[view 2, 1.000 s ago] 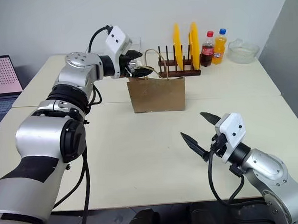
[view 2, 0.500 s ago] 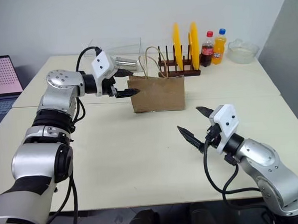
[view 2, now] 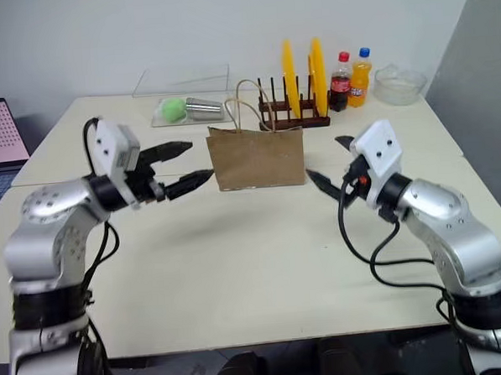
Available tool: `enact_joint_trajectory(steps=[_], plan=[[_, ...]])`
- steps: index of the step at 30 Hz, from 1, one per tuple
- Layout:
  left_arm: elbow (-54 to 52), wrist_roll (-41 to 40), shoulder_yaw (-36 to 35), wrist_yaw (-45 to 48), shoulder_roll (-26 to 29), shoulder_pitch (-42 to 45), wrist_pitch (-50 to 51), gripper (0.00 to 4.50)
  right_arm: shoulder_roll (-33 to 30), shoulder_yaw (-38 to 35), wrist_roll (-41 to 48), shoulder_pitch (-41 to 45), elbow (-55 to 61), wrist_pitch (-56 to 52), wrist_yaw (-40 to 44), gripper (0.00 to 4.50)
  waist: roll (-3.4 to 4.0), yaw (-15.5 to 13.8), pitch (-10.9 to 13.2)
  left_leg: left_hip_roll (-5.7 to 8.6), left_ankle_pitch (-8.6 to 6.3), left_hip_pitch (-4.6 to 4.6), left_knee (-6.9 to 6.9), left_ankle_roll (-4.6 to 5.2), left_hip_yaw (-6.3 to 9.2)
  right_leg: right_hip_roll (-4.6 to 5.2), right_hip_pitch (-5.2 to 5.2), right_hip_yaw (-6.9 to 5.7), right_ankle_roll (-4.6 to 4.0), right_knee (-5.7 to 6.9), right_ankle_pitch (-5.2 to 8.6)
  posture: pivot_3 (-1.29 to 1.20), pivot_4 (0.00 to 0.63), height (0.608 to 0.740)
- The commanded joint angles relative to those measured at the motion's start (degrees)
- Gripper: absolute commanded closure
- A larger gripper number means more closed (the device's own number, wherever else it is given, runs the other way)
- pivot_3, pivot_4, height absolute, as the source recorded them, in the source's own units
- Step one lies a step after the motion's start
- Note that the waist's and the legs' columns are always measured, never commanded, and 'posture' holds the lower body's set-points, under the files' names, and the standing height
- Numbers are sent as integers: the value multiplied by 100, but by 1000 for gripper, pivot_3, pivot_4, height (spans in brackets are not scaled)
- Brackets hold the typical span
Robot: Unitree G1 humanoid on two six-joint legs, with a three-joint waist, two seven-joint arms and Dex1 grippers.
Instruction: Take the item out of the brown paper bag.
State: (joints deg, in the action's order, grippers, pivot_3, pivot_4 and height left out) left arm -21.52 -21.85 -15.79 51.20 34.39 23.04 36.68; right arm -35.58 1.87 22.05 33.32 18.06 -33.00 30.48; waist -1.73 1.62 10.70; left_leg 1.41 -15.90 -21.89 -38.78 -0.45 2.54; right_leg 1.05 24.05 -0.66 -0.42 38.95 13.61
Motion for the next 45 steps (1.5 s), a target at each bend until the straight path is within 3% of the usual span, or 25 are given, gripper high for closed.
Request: enact_joint_trajectory(steps=[1,6,9,14,19,22,32,45], plan=[[-1108,-273,-243,-681,-146,-477,265,662,141,317,-521,873,-1076,632,315,1685,0,-9,0,0,0,1,-1,0,-1,0,0,0,0,-2,0,0,150,740],[-1836,-218,-38,-1269,-375,-1577,224,662,736,678,-1240,2472,-3557,1698,547,3590,0,-9,0,1,0,4,0,0,-10,0,1,6,-3,-1,-2,0,150,740],[-1950,-199,120,-1574,-492,-1746,156,662,1114,992,-1940,3524,-5727,2800,467,4478,0,-8,0,1,0,2,3,0,-11,0,3,5,-8,-1,-4,0,150,740],[-1968,-241,253,-1794,-475,-1747,103,662,1638,1468,-2984,4719,-8386,3912,-53,4478,0,-16,0,1,0,-1,5,-1,-15,1,2,4,-13,-7,-4,0,150,740],[-1916,-259,301,-1841,-371,-1694,35,662,1996,1793,-3785,5091,-9356,4101,-580,4478,2,-8,1,1,1,-3,10,-3,-20,4,6,8,-16,-8,-3,0,150,740],[-1942,-307,300,-1817,-293,-1699,26,662,2082,1863,-4041,5108,-9488,4173,-427,4478,3,-7,2,1,1,-3,11,-3,-19,4,7,7,-16,-8,-2,0,150,740],[-2171,-740,198,-1464,194,-2043,98,662,1965,1711,-4012,4959,-9344,4590,1855,4478,8,27,4,-3,-1,7,16,-1,-19,1,6,7,-17,-5,-2,0,150,740],[-2512,-934,126,-662,941,-3194,-82,662,1724,1616,-3904,4678,-8946,4964,3202,4478,20,15,12,-2,0,10,38,-2,-18,2,7,6,-23,-14,2,0,150,740]])
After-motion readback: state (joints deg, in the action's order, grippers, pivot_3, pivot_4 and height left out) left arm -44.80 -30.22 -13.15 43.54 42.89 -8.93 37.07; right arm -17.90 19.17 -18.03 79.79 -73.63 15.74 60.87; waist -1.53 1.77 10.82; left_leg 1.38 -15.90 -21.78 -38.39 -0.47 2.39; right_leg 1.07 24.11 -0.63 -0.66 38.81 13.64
